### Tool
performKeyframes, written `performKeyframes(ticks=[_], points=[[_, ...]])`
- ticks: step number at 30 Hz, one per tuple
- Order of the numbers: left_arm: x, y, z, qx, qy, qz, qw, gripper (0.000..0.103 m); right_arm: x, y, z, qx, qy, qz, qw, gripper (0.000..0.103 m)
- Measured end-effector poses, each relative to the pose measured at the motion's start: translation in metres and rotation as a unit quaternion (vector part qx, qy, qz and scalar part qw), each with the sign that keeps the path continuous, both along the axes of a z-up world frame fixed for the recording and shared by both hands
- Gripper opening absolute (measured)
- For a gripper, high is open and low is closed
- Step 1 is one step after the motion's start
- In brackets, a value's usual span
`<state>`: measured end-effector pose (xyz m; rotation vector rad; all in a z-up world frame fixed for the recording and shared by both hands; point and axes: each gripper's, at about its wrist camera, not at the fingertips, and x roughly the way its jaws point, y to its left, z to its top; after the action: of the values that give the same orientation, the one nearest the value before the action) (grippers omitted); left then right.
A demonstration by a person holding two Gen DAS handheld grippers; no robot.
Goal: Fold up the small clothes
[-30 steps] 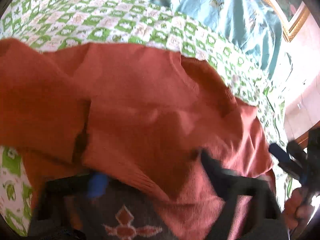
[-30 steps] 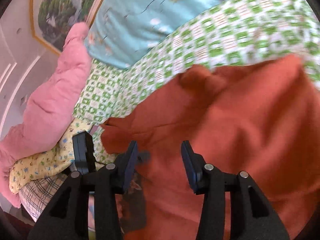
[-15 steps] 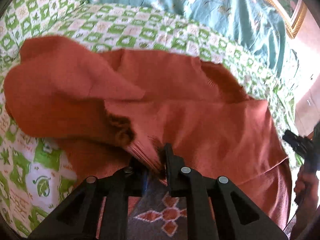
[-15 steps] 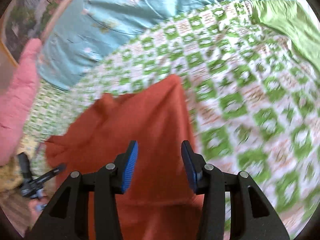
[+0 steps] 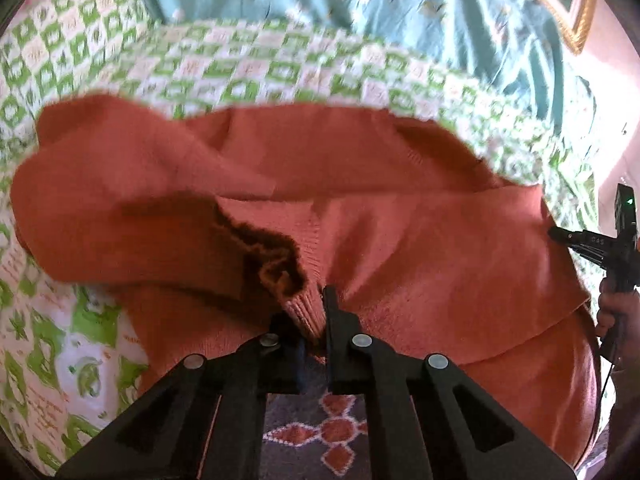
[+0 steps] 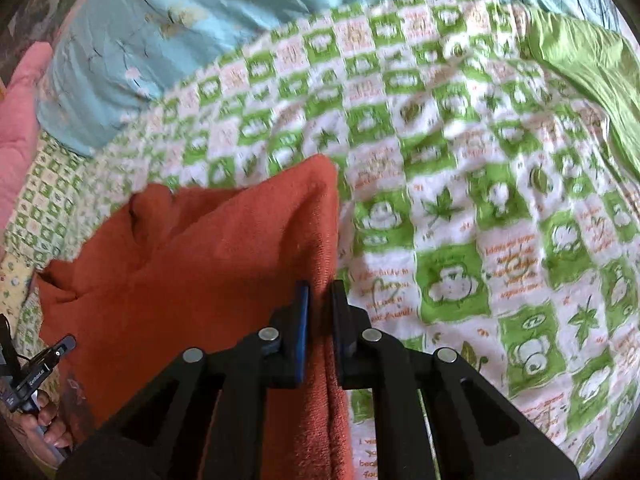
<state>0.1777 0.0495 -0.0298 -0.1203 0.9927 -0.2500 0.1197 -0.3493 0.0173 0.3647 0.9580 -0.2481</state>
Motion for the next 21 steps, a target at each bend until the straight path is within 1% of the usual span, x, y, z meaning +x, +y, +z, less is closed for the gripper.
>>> performKeyframes(ticks=[1, 2, 3, 4, 6, 7, 10, 11, 12, 14, 16, 17, 18, 19, 20, 21], points=[[-0.002, 0.003, 0.0, -0.004, 0.002, -0.001, 1.0, 0.006, 0.0, -0.001, -0.004, 0.002, 0.007, -0.006, 1.0, 0.016], [-0.006, 0.008, 0.002, -0.009, 0.003, -0.001, 1.0, 0.008, -0.002, 0.0, -0.006, 0.002, 0.01, -0.013, 1.0, 0.019], [-0.009, 0.012, 0.004, -0.009, 0.005, 0.002, 0.9999, 0.016, -0.003, 0.001, -0.005, 0.002, 0.007, -0.017, 1.0, 0.024], [-0.013, 0.017, 0.006, -0.011, 0.005, 0.004, 0.9999, 0.019, -0.007, 0.004, 0.0, -0.001, 0.002, -0.022, 1.0, 0.026], [-0.022, 0.03, 0.011, -0.016, 0.006, 0.016, 0.9997, 0.026, -0.016, 0.013, 0.008, 0.001, -0.016, -0.021, 1.0, 0.036], [-0.024, 0.035, 0.012, -0.016, 0.005, 0.021, 0.9996, 0.026, -0.024, 0.021, 0.016, 0.004, -0.033, -0.017, 0.999, 0.038], [-0.032, 0.048, 0.019, -0.003, 0.002, 0.035, 0.9994, 0.027, -0.042, 0.043, 0.03, 0.016, -0.061, 0.004, 0.998, 0.039], [-0.033, 0.053, 0.022, -0.007, 0.004, 0.038, 0.9992, 0.036, -0.048, 0.051, 0.033, 0.026, -0.068, 0.015, 0.997, 0.041], [-0.033, 0.057, 0.025, -0.016, 0.006, 0.041, 0.999, 0.052, -0.053, 0.059, 0.034, 0.033, -0.071, 0.024, 0.997, 0.042], [-0.034, 0.07, 0.034, -0.022, -0.005, 0.06, 0.9979, 0.069, -0.063, 0.078, 0.035, 0.043, -0.071, 0.038, 0.996, 0.043], [-0.036, 0.076, 0.042, -0.01, -0.025, 0.073, 0.997, 0.069, -0.07, 0.093, 0.032, 0.06, -0.069, 0.052, 0.994, 0.043], [-0.033, 0.078, 0.044, -0.007, -0.024, 0.07, 0.9972, 0.07, -0.073, 0.1, 0.029, 0.07, -0.065, 0.057, 0.994, 0.044], [-0.029, 0.08, 0.042, -0.013, -0.014, 0.068, 0.9975, 0.071, -0.076, 0.106, 0.026, 0.076, -0.061, 0.06, 0.993, 0.044], [-0.024, 0.083, 0.039, -0.027, 0.0, 0.069, 0.9973, 0.071, -0.076, 0.112, 0.024, 0.077, -0.058, 0.063, 0.993, 0.044], [-0.018, 0.088, 0.036, -0.05, 0.012, 0.073, 0.996, 0.071, -0.076, 0.118, 0.021, 0.078, -0.052, 0.067, 0.993, 0.044], [-0.013, 0.094, 0.035, -0.068, 0.018, 0.078, 0.9944, 0.071, -0.076, 0.123, 0.019, 0.077, -0.047, 0.071, 0.993, 0.044]])
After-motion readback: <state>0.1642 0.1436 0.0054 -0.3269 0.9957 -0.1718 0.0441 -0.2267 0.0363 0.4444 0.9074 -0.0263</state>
